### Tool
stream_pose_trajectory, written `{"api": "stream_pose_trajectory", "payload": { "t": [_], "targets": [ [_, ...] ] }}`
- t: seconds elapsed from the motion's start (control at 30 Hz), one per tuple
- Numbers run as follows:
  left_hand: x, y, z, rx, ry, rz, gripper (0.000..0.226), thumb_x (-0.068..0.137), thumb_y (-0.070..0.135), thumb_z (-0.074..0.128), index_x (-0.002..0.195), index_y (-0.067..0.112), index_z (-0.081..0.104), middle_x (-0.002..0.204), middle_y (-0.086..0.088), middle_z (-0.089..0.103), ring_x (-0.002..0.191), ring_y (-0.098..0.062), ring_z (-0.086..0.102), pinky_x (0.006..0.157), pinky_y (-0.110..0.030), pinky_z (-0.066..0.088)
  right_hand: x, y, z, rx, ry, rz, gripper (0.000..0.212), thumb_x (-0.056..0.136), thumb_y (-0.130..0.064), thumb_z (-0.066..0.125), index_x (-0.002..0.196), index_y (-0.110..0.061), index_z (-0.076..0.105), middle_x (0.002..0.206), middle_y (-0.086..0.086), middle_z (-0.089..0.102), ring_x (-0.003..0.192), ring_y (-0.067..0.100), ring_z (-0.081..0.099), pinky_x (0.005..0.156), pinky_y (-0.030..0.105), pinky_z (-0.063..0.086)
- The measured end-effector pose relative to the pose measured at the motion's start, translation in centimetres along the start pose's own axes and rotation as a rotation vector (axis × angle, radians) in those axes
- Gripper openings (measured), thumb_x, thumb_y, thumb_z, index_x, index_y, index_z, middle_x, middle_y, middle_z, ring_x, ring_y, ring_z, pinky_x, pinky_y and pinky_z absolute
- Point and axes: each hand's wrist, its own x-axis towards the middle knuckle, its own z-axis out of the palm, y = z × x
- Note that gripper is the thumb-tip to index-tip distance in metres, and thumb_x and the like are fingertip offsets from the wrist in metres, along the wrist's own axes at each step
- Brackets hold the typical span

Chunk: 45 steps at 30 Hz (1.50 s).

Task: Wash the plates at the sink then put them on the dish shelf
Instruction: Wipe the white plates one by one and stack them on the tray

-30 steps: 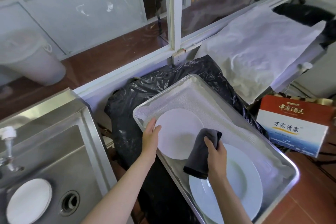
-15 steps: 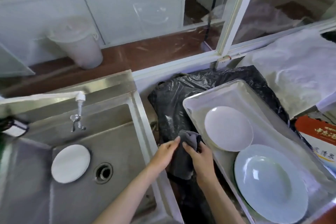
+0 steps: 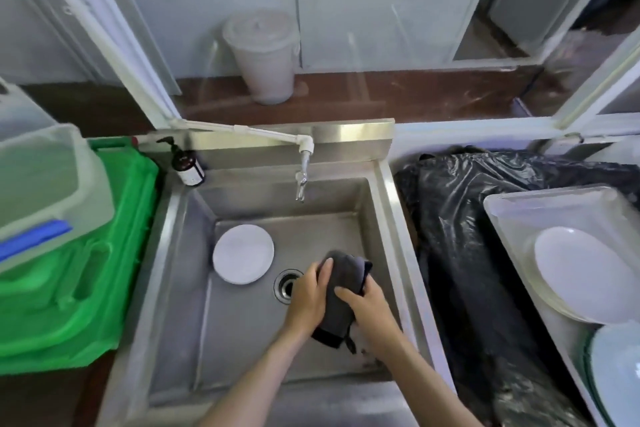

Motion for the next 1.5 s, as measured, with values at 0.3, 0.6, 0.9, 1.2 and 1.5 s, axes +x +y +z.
{"api": "stream_pose_trajectory", "payload": {
  "t": [0.3, 0.6, 0.9, 1.2, 1.5],
  "targets": [
    [4.6, -10.8, -6.0, -0.076, 0.013, -0.235, 0.050, 0.109, 0.053, 0.034, 0.116, 0.021, 0.072, 0.112, 0.007, 0.072, 0.106, -0.016, 0.065, 0.099, -0.037, 0.051, 5.2, 3.9, 8.2, -0.059, -0.051, 0.107, 0.031, 0.095, 0.007, 0.066, 0.113, -0.018, 0.068, 0.102, -0.003, 0.078, 0.098, 0.013, 0.075, 0.071, 0.022, 0.059],
    [11.1, -22.8, -6.6, -0.399, 0.087, -0.582, 0.017, 0.105, 0.012, 0.045, 0.097, 0.007, 0.059, 0.086, -0.018, 0.075, 0.070, -0.029, 0.069, 0.070, -0.040, 0.061, 12.0, 10.4, 9.5, -0.077, 0.006, 0.248, 0.030, 0.093, -0.002, 0.073, 0.114, -0.022, 0.068, 0.108, -0.001, 0.078, 0.105, 0.020, 0.073, 0.091, 0.041, 0.061],
    [17.1, -31.7, -9.2, -0.505, 0.220, -0.742, 0.021, 0.108, 0.024, 0.052, 0.103, 0.005, 0.061, 0.085, -0.014, 0.071, 0.068, -0.027, 0.066, 0.055, -0.033, 0.060, 15.6, 14.9, 9.6, -0.117, -0.017, 0.325, 0.041, 0.094, -0.014, 0.076, 0.131, -0.026, 0.063, 0.117, -0.005, 0.074, 0.112, 0.021, 0.068, 0.099, 0.051, 0.059],
    [21.2, -35.3, -9.1, -0.444, 0.393, -0.759, 0.037, 0.100, 0.041, 0.063, 0.090, 0.006, 0.064, 0.080, -0.013, 0.072, 0.066, -0.027, 0.066, 0.066, -0.040, 0.060, 17.3, 17.1, 9.7, 0.002, 0.040, 0.389, 0.030, 0.093, -0.005, 0.074, 0.109, -0.029, 0.067, 0.094, -0.008, 0.080, 0.100, 0.023, 0.073, 0.092, 0.054, 0.061],
    [21.2, -36.1, -8.1, -0.390, 0.481, -0.635, 0.039, 0.104, 0.036, 0.059, 0.090, 0.000, 0.066, 0.075, -0.013, 0.070, 0.058, -0.024, 0.066, 0.058, -0.033, 0.057, 18.1, 16.8, 10.5, 0.030, 0.055, 0.405, 0.027, 0.093, -0.004, 0.074, 0.102, -0.029, 0.067, 0.090, -0.008, 0.079, 0.095, 0.021, 0.073, 0.087, 0.050, 0.063]
  ]
}}
